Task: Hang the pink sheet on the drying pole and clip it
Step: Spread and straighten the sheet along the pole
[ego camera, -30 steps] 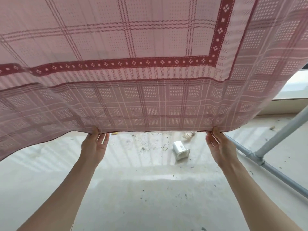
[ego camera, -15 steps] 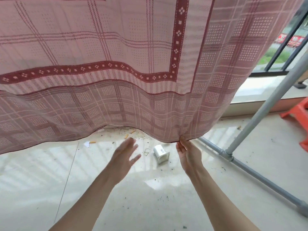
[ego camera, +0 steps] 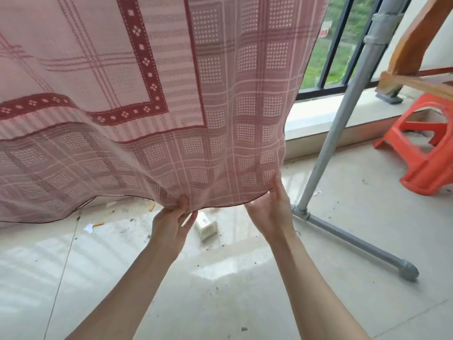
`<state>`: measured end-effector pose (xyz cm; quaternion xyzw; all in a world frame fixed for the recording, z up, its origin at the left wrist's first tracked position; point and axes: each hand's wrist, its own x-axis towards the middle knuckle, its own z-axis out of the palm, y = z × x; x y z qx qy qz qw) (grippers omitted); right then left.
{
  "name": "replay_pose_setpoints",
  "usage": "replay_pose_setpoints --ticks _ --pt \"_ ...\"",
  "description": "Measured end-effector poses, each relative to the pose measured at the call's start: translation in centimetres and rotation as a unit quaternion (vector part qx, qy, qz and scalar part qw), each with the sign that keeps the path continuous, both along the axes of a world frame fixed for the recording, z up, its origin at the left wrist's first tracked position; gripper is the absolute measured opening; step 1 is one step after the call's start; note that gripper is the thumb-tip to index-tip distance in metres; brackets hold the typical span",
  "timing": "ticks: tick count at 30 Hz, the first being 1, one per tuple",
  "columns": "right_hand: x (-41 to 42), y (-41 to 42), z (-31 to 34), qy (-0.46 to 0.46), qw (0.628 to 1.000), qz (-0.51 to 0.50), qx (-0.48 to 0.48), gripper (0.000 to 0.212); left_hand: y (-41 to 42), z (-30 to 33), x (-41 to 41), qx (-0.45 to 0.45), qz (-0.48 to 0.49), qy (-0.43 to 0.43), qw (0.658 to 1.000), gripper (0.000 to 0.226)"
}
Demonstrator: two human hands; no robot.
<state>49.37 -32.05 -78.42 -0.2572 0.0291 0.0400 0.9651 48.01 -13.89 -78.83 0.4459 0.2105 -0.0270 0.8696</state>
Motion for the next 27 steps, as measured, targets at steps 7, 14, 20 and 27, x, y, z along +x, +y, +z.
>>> replay_pose_setpoints --ticks 7,14,20,27 --pt "-0.3 -1.1 0.1 -0.012 0.985 0.037 -0.167 0.037 -0.9 -0.2 0.3 -0.008 0.007 0.002 1.000 0.006" --pt "-0.1 -1.7 -0.5 0.001 0.976 -0.048 -0.211 0.025 -1.9 -0.3 0.0 -0.021 -0.011 0.058 0.998 0.016" --pt "-0.1 -3.0 0.1 0.038 0.974 -0.120 -0.186 0.009 -2.0 0.4 0.6 0.050 0.019 0.073 0.996 0.007" --pt "1.1 -5.2 1.1 0.100 0.976 -0.180 -0.066 0.009 -1.5 0.0 0.6 0.045 0.013 0.061 0.997 0.002"
